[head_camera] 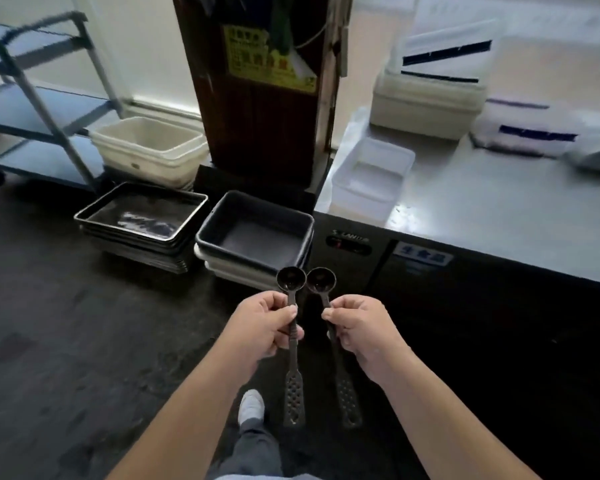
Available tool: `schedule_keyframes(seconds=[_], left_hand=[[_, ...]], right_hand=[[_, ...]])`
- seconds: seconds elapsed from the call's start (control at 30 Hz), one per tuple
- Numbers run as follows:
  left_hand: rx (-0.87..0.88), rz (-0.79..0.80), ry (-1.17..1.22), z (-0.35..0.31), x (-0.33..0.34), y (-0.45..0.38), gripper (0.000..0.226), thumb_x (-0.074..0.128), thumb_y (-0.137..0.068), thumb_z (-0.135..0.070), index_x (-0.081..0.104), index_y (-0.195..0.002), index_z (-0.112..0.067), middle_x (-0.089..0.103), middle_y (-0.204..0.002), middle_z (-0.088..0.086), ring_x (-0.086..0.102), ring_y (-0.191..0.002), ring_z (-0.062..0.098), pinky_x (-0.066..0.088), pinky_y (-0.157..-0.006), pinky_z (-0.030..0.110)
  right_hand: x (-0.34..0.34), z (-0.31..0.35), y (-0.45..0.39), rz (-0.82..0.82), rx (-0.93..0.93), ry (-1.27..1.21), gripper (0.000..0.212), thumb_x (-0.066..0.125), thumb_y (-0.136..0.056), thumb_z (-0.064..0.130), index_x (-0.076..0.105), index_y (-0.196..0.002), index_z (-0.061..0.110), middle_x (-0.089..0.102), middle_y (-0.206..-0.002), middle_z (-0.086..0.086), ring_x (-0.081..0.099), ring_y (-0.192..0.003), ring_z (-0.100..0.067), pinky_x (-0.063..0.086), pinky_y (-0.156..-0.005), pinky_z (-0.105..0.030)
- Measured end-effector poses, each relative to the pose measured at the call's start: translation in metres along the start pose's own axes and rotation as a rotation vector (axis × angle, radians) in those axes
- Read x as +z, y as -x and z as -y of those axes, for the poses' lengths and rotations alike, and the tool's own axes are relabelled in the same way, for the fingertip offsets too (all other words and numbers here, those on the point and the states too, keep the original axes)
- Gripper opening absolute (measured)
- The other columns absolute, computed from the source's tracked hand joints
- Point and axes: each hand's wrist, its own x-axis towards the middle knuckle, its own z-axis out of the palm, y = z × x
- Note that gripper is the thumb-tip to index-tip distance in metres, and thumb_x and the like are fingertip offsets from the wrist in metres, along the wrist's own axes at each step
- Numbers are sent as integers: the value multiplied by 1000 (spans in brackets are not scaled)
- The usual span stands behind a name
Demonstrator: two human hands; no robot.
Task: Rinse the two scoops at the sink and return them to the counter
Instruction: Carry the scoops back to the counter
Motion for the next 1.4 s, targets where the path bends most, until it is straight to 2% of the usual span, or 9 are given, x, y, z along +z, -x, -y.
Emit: schedule_keyframes(seconds=[0.2,0.37,0.53,0.7,0.87,0.97,1.2,1.3,1.4], left_hand=[[9,162,-123,-48,17,-82,3,57,-94,-12,55,-93,-11,69,-57,6,53,-37,8,25,-36,15],[20,287,-191,-93,14,-155,4,59,-93,-14,58,-91,-12,70,-60,7,55,-39,9,26,-36,16],[8,371,-244,-126,23,-216,7,59,-93,-14,57,-87,-14,70,-60,7,54,-40,9,24,-36,17],[-27,439,-268,-151,44,-272,11,60,-92,-18,58,-81,-16,72,-66,11,51,-38,8,26,-37,18],[-33,397,-275,-179,80,-346,5,61,-89,-22,60,-85,-20,73,-70,10,52,-40,9,26,-33,15],[-37,323,-310,-197,106,-395,2,62,-85,-27,63,-86,-25,73,-74,2,57,-46,10,32,-41,19],[-21,161,-351,-240,159,-488,7,59,-92,-22,65,-90,-22,69,-57,-14,63,-46,6,33,-50,25],[-32,110,-368,-242,176,-522,8,57,-93,-23,64,-89,-22,68,-58,-12,60,-44,2,36,-54,27],[-46,71,-391,-233,186,-549,9,56,-93,-22,65,-91,-19,69,-71,-6,60,-52,7,41,-54,26]], right_hand=[[-23,27,-57,-168,-38,-95,28,67,-83,2,63,-60,17,47,-47,5,37,-38,-6,26,-37,-19],[-30,54,-114,-309,-31,-143,29,67,-82,1,61,-59,16,44,-47,3,34,-37,-7,24,-37,-19],[-40,72,-161,-382,-31,-193,23,69,-82,3,64,-63,15,46,-47,2,36,-41,-9,25,-40,-20],[-73,85,-212,-420,-7,-225,34,68,-80,2,63,-52,19,49,-43,2,41,-34,-7,28,-40,-20],[-123,97,-283,-410,23,-281,31,68,-81,3,66,-55,18,51,-44,3,43,-36,-7,29,-37,-16],[-157,112,-332,-400,38,-279,28,68,-83,6,68,-57,16,54,-49,0,40,-36,-7,28,-35,-15],[-219,147,-431,-416,126,-195,18,65,-88,11,68,-70,13,61,-62,-8,40,-35,-8,29,-33,-18],[-228,152,-467,-458,187,-203,15,61,-90,15,68,-76,13,60,-67,-7,43,-39,-8,30,-33,-18],[-224,148,-495,-491,237,-181,17,58,-91,17,68,-77,14,60,-68,-7,45,-45,-10,32,-36,-20]])
